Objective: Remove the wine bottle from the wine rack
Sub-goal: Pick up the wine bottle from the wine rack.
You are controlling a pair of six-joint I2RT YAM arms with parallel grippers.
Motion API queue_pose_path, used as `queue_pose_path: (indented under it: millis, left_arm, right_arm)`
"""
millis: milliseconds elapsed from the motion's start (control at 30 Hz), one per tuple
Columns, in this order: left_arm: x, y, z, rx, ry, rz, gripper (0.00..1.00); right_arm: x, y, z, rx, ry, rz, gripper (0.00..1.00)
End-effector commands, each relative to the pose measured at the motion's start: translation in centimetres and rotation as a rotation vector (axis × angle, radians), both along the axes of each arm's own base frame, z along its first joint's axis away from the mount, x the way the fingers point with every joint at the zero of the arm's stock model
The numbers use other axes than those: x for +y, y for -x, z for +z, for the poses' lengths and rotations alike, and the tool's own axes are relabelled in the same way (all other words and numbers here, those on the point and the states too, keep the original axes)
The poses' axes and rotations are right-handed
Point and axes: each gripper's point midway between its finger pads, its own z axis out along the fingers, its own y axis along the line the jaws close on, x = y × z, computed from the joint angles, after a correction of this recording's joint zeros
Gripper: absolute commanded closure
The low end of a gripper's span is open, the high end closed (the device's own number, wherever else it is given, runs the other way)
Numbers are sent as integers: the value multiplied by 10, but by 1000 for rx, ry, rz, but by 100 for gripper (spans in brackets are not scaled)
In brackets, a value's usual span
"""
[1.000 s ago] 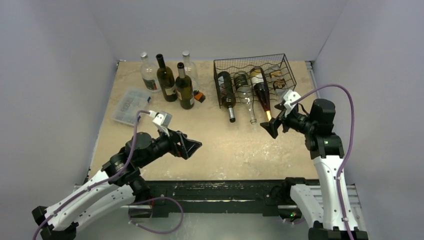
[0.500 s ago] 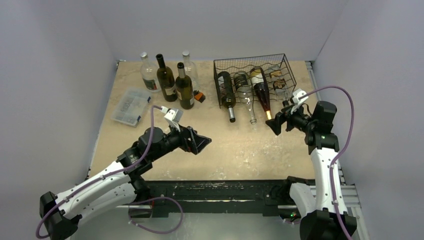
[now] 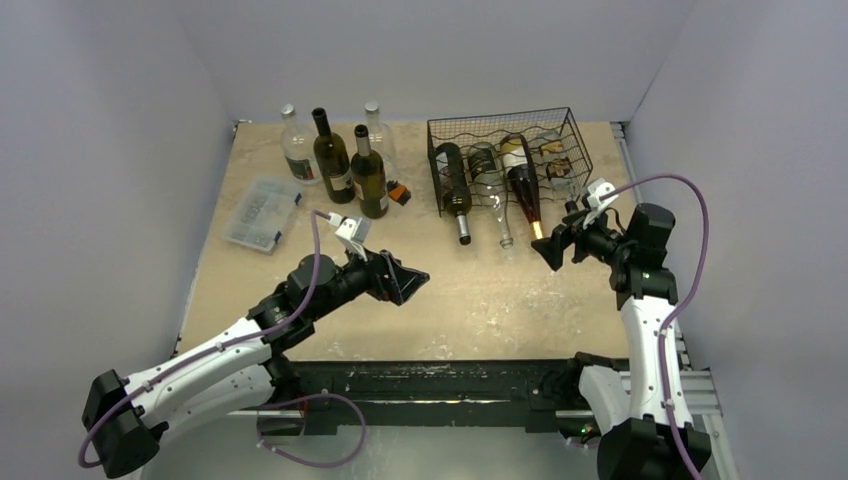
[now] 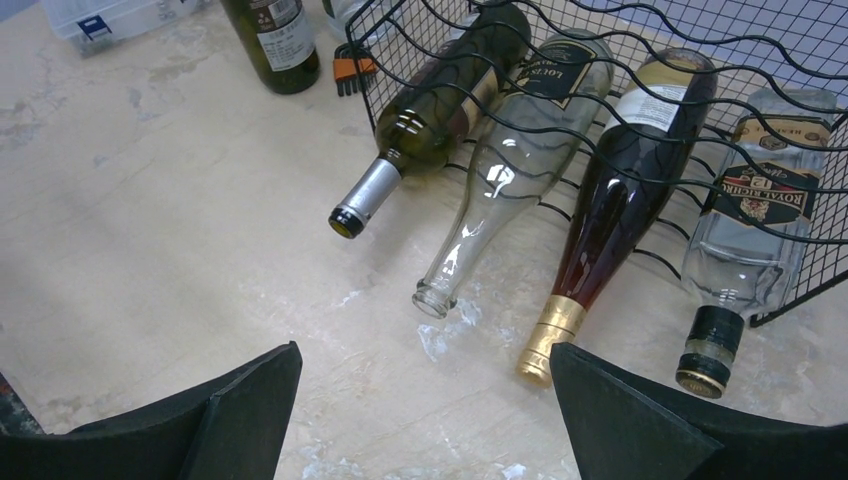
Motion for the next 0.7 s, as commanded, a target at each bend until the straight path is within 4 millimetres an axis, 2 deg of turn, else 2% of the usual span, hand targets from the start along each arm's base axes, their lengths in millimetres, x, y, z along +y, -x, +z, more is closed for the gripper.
queue_pose_path:
  millis: [0,667]
  left_arm:
    - [-5,-7,11,-17,60,15,0]
    - [-36,-37,-1,-13,-12,17,0]
  right_arm:
    - [1,-2,5,-30,-9,14,1]
    - [-4,-1,11,-56,25,-12,1]
